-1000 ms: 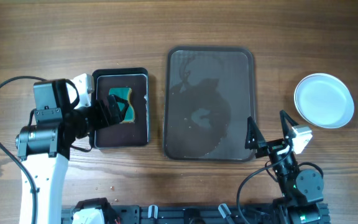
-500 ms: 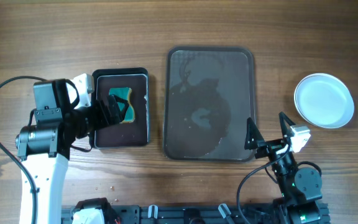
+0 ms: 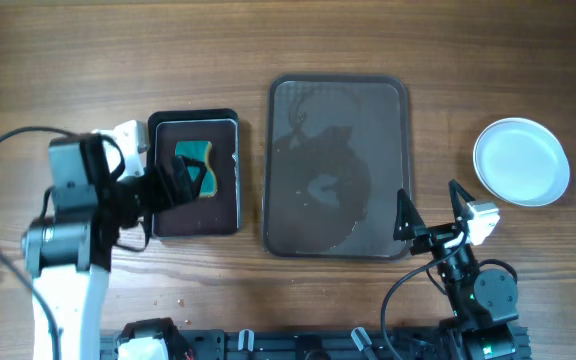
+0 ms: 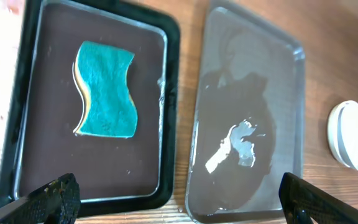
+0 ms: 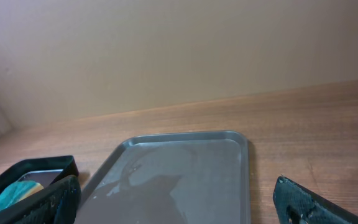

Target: Clean dirty plates on tray and stack at the side

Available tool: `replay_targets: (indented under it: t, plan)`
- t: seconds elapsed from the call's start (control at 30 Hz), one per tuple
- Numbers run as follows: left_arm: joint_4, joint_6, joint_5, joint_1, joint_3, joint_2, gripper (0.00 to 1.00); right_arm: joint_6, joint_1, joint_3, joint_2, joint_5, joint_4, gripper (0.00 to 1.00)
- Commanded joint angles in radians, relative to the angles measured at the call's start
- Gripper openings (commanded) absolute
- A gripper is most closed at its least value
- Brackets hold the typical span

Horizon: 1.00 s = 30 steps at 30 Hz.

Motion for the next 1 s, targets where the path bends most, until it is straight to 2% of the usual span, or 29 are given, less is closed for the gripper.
replay_targets:
  t: [0.0, 0.17, 0.3, 0.43, 0.53, 0.73, 0.97]
  plan:
    - [0.012, -0.005, -0.039, -0.009, -0.037, -0.178, 1.00, 0.016, -0.005, -0.001, -0.004, 0.010, 0.003, 1.00]
    - [0.203, 0.000, -0.045, -0.008, -0.155, -0.377, 1.00, 0.016, -0.005, -0.001, -0.004, 0.010, 0.003, 1.00]
    - [0.408, 0.003, -0.047, -0.018, -0.314, -0.540, 1.00, 0.016, -0.005, -0.001, -0.004, 0.010, 0.003, 1.00]
    - [0.622, 0.079, -0.049, -0.066, -0.526, -0.699, 1.00, 0.016, -0.005, -0.001, -0.004, 0.010, 0.003, 1.00]
    - [0.724, 0.077, -0.069, -0.088, -0.646, -0.786, 1.00, 0.016, -0.005, -0.001, -0.004, 0.010, 0.003, 1.00]
    - [0.741, 0.074, -0.138, -0.092, -0.762, -0.935, 1.00, 0.016, -0.005, -0.001, -0.004, 0.010, 0.003, 1.00]
    - [0.761, 0.074, -0.199, -0.111, -0.836, -0.986, 1.00, 0.016, -0.005, -0.001, -0.004, 0.010, 0.003, 1.00]
